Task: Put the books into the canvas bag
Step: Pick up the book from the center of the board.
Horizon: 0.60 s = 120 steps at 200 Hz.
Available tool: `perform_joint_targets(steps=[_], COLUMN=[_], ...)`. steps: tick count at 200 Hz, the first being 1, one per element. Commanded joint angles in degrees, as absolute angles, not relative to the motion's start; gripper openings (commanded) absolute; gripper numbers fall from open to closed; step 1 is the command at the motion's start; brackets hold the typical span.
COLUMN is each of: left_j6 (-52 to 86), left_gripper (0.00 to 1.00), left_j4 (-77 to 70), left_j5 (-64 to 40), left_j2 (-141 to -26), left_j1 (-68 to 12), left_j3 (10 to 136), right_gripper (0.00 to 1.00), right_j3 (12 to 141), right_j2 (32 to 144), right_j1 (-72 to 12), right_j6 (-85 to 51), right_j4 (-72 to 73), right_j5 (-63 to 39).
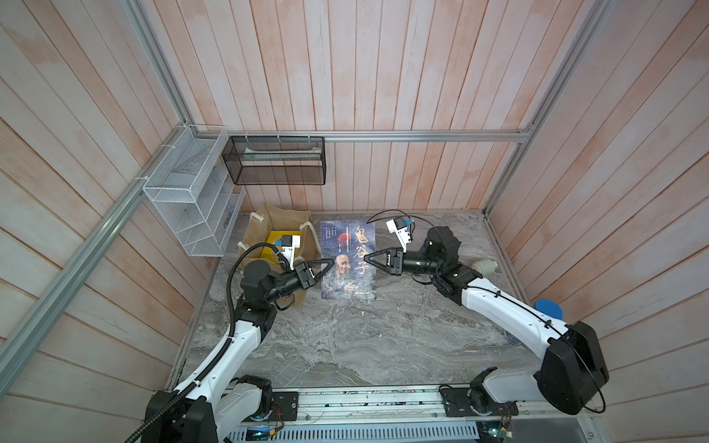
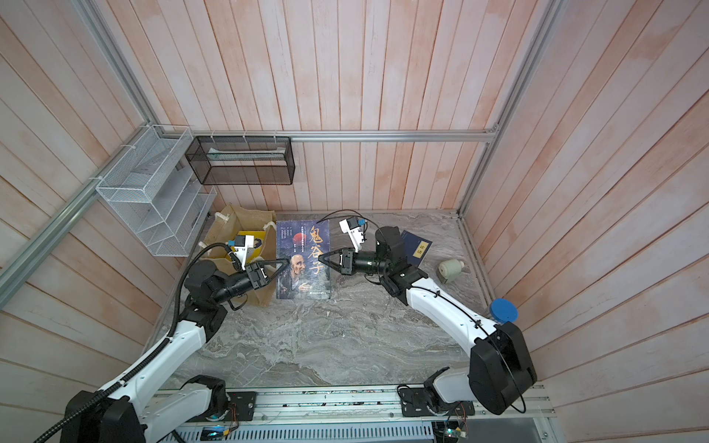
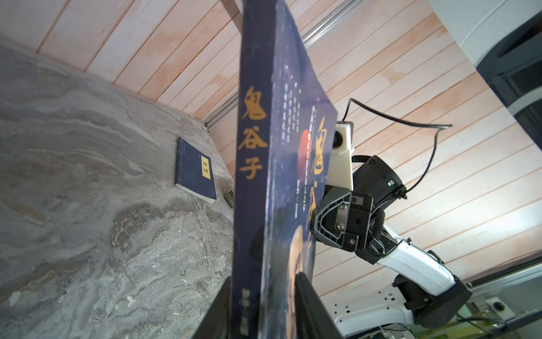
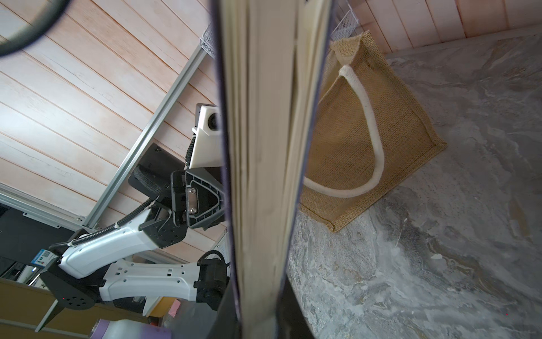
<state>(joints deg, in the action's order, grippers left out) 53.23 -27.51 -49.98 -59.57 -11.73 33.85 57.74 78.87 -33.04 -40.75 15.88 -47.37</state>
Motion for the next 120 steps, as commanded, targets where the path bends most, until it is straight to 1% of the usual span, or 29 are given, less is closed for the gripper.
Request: perform_joint_targets(steps=[1,11,28,33,39,54,67,95,120], left_j6=[52.33,50.65,45.96,44.05,41.41,33.28,27.30,19.65,14.51], left_gripper=[0.21,0.12,0.04,0.02,0.00,0.00,0.00,0.00,0.00], left_j4=[-27.53,-24.49,-15.92,-12.66,-8.47,4.62,14.62,25.94,30.73], left_j5=[-53.45,-53.39,-52.39,-51.82,-50.82,-46.59,-41.72,-33.67,-27.12], left_j2=[-57.28,-56.40,-54.84,-54.45,-54.19,-54.57,-55.74,-58.21,-60.61], left_j1=[-11.54,-11.30,-10.36,-9.98,-9.51,-8.31,-7.16,-3.80,-1.62], left_j3=[36.72,38.10,41.81,43.30,45.37,52.16,58.58,69.66,78.36], right_gripper=[0.00,0.00,0.00,0.03,0.10,0.26,0.35,0.42,0.44], right_j3=[60.52,61.07,62.24,62.69,63.32,65.23,67.71,74.07,77.57], right_j2=[79.44,79.79,80.37,80.57,80.83,81.75,82.79,85.73,88.35], right_j1=[-34.16,-34.44,-34.88,-34.97,-35.06,-35.29,-35.62,-37.04,-38.87], right_j6=[-40.71,-40.22,-40.08,-40.08,-40.08,-39.75,-39.11,-37.73,-39.68], right_j4=[18.37,17.59,16.93,16.76,16.34,14.82,12.51,6.46,5.39], right_j5=[-47.59,-46.89,-45.86,-45.62,-45.18,-43.66,-41.57,-34.61,-27.58])
